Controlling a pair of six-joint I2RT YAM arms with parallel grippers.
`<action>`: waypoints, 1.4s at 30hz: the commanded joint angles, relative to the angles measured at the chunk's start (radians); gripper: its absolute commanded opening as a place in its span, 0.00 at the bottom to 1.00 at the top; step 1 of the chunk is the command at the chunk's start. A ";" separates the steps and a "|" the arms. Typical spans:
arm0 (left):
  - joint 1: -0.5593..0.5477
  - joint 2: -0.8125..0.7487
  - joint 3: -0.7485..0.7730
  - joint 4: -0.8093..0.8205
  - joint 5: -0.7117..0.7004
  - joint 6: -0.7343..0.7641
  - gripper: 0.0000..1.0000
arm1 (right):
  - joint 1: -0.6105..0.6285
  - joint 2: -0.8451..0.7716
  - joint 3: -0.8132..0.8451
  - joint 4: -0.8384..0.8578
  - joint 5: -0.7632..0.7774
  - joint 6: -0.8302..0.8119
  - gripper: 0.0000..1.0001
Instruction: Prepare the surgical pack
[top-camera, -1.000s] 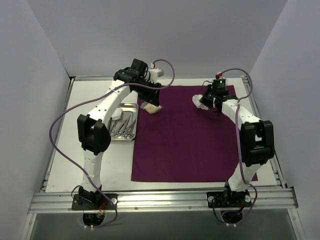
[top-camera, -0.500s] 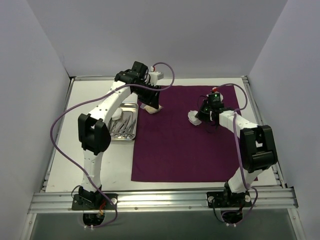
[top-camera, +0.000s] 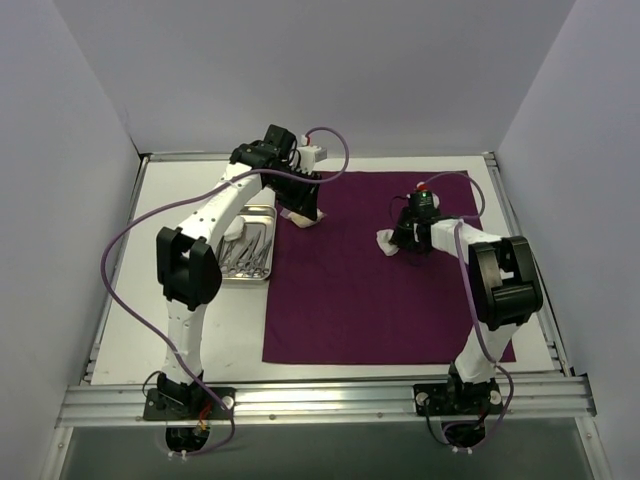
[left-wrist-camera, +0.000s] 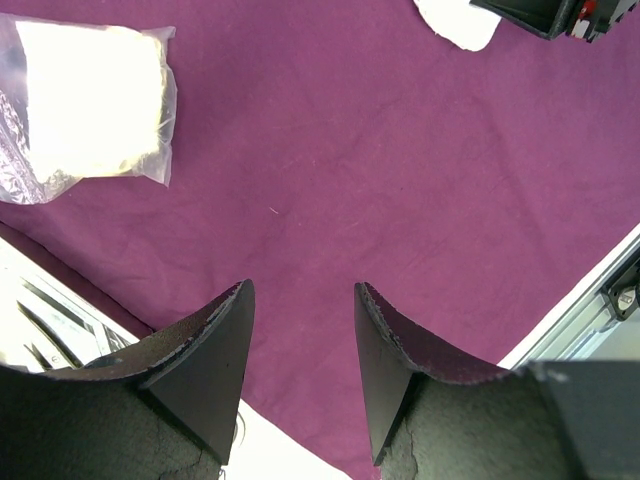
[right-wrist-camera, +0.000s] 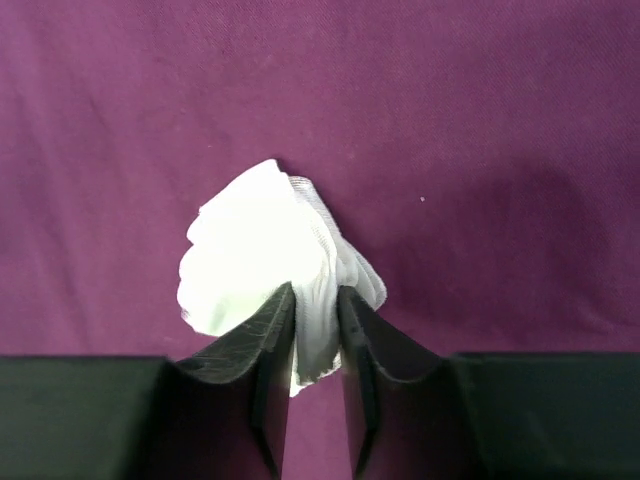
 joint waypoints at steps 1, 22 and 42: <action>0.000 -0.037 0.000 0.031 0.002 0.001 0.54 | 0.009 0.001 0.054 -0.053 0.038 -0.040 0.24; 0.002 -0.039 -0.006 0.028 -0.008 0.008 0.54 | -0.018 0.130 0.360 -0.393 -0.108 -0.412 0.41; 0.006 -0.040 -0.021 0.029 -0.014 0.011 0.54 | -0.021 0.262 0.341 -0.386 -0.111 -0.475 0.40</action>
